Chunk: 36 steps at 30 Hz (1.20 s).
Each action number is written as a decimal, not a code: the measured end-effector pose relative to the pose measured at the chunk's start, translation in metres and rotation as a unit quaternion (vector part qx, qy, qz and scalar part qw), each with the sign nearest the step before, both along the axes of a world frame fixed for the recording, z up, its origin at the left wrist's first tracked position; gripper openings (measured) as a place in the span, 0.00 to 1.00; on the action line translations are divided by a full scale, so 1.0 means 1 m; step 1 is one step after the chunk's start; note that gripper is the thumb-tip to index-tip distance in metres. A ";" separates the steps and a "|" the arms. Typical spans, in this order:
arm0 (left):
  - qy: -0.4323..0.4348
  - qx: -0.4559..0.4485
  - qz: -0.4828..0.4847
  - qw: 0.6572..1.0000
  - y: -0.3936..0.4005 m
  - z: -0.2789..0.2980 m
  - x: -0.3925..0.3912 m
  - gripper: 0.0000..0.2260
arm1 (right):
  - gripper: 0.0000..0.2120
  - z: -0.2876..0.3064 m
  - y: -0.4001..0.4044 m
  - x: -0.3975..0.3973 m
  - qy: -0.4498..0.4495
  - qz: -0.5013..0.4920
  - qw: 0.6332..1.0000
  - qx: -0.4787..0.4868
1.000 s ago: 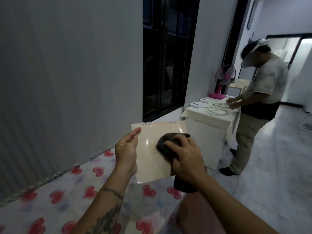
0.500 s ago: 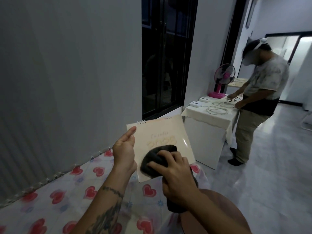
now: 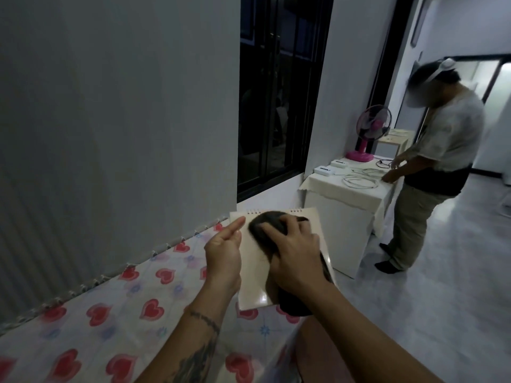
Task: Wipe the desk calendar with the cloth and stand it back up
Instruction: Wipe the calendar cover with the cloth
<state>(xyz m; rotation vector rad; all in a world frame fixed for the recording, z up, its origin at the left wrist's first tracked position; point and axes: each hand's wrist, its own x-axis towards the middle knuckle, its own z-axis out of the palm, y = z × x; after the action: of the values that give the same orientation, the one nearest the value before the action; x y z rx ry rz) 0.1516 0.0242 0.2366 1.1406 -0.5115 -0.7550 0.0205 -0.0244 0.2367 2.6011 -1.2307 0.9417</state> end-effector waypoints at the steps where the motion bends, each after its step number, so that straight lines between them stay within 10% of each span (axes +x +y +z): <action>1: -0.002 -0.001 0.003 1.000 0.000 -0.002 0.001 0.23 | 0.24 -0.003 0.001 0.000 0.018 0.023 0.999 -0.013; 6: -0.019 0.010 0.021 1.000 0.001 -0.010 0.000 0.22 | 0.25 -0.008 -0.006 0.000 -0.028 -0.040 0.998 0.046; 11: 0.020 -0.005 0.034 0.999 -0.001 -0.004 0.014 0.20 | 0.19 -0.022 0.003 -0.008 0.060 0.097 0.993 -0.033; 16: 0.018 0.005 0.034 0.999 -0.009 -0.003 0.008 0.21 | 0.25 -0.028 -0.006 -0.010 -0.047 -0.037 0.997 0.050; 23: 0.043 0.018 0.052 0.998 -0.025 0.005 0.014 0.18 | 0.24 -0.060 0.012 -0.029 0.047 0.143 0.988 0.019; 31: 0.017 0.036 0.049 0.998 -0.039 -0.015 -0.006 0.22 | 0.27 -0.050 -0.038 -0.047 -0.069 -0.050 0.994 0.072; 36: -0.013 0.036 0.063 0.997 -0.053 -0.026 -0.030 0.23 | 0.28 -0.057 -0.041 -0.041 -0.018 0.079 0.996 0.043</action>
<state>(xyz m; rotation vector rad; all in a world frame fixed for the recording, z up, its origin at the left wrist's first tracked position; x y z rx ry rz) 0.1215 -0.0291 0.2102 1.2393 -0.4330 -0.6529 -0.0208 -0.0651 0.1797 2.7950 -1.1097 0.9875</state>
